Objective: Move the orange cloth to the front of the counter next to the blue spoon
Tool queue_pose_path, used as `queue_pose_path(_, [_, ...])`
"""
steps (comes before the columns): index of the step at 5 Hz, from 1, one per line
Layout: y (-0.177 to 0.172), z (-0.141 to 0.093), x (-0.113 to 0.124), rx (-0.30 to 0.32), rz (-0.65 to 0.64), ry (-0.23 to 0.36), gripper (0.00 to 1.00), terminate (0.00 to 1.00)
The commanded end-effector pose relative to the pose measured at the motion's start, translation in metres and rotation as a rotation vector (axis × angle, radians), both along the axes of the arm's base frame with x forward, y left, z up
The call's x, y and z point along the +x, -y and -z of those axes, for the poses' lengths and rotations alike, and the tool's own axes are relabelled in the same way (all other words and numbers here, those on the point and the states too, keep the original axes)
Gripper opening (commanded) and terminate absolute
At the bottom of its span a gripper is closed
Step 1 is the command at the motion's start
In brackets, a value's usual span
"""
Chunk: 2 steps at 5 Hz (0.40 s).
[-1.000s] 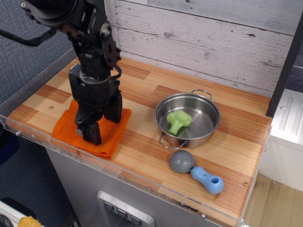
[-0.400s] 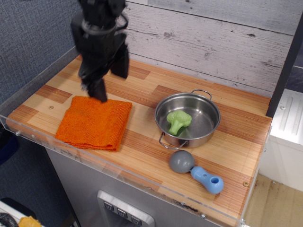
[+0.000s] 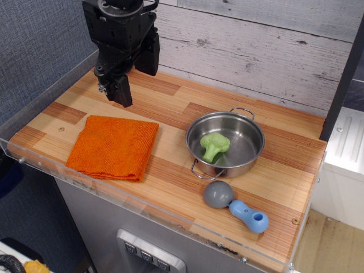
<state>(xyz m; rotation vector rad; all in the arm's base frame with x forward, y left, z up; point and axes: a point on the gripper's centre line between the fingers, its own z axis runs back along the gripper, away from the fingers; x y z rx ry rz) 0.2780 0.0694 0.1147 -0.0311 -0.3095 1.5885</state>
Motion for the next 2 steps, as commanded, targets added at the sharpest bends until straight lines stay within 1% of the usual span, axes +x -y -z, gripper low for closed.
queue_pose_path(1, [0.0026, -0.0108, 0.0008, 0.008, 0.002, 0.034, 1.0, 0.0])
queue_pose_path(2, [0.0026, -0.0108, 0.0008, 0.008, 0.002, 0.034, 1.0, 1.0])
